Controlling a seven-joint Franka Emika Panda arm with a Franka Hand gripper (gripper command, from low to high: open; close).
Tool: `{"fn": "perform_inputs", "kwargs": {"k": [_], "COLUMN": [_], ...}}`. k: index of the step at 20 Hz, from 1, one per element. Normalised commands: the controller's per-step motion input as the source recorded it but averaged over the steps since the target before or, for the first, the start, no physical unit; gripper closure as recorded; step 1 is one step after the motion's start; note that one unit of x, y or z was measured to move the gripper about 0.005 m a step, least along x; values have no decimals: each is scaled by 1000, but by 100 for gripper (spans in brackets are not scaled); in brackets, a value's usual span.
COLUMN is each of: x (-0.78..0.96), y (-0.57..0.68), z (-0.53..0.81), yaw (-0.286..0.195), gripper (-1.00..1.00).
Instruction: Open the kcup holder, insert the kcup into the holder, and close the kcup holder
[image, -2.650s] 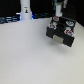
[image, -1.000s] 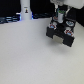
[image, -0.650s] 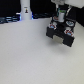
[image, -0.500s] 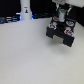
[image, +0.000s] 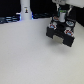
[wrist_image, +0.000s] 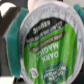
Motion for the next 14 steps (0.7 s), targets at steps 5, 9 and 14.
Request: {"fn": "perform_inputs", "kwargs": {"k": [5, 9, 14], "x": [431, 154, -16], "y": [160, 104, 20], "z": [42, 6, -166], "yaw": [-45, -10, 8], "gripper": [100, 100, 100]}}
